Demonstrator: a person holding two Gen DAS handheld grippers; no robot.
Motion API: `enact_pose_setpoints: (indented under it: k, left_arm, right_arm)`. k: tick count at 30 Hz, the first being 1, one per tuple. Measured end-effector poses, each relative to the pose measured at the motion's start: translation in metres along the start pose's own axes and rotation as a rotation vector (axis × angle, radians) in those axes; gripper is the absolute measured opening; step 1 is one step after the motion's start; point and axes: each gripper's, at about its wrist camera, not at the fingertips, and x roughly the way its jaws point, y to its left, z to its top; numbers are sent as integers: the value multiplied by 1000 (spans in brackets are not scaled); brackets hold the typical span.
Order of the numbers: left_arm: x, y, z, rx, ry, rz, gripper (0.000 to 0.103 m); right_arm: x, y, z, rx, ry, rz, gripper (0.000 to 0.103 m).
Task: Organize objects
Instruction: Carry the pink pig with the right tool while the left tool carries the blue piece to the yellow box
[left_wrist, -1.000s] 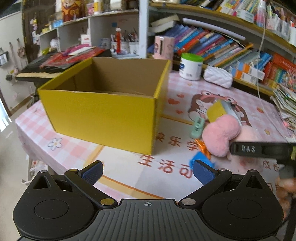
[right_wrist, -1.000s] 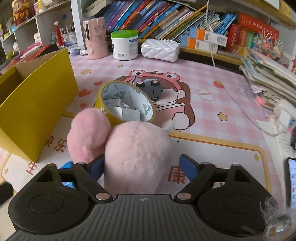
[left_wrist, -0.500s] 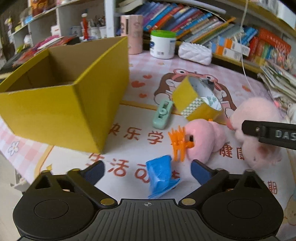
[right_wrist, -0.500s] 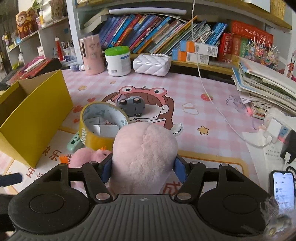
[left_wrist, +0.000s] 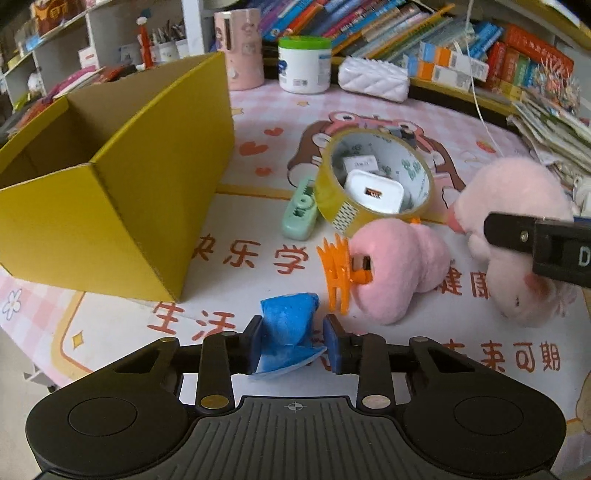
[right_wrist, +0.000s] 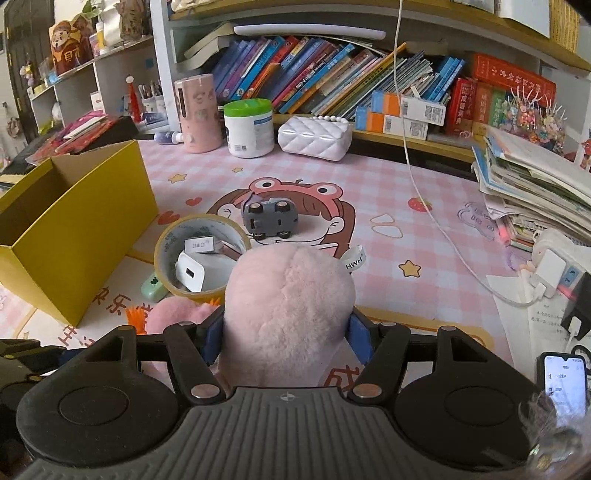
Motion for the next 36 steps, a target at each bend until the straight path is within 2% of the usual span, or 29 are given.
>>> enact_pose_setpoints:
  k: [4, 10, 18, 23, 29, 36]
  left_arm:
    - [-7, 7, 2, -16, -26, -4, 32]
    - [-25, 21, 0, -39, -86, -59, 32]
    - [-51, 44, -11, -28, -160, -151, 32]
    - [-69, 71, -24, -19, -183, -181, 32]
    - [-95, 117, -43, -39, -201, -189, 32]
    - [-117, 165, -70, -43, -200, -181, 32]
  right_arm:
    - [1, 4, 0, 14, -2, -9, 63]
    - [-11, 13, -1, 27, -38, -64, 63]
    - [-43, 36, -17, 61, -67, -149, 63]
    - [-67, 65, -33, 90, -70, -187, 63]
    - [-88, 116, -54, 87, -46, -173, 63]
    - [-99, 173, -79, 94, 6, -113, 63]
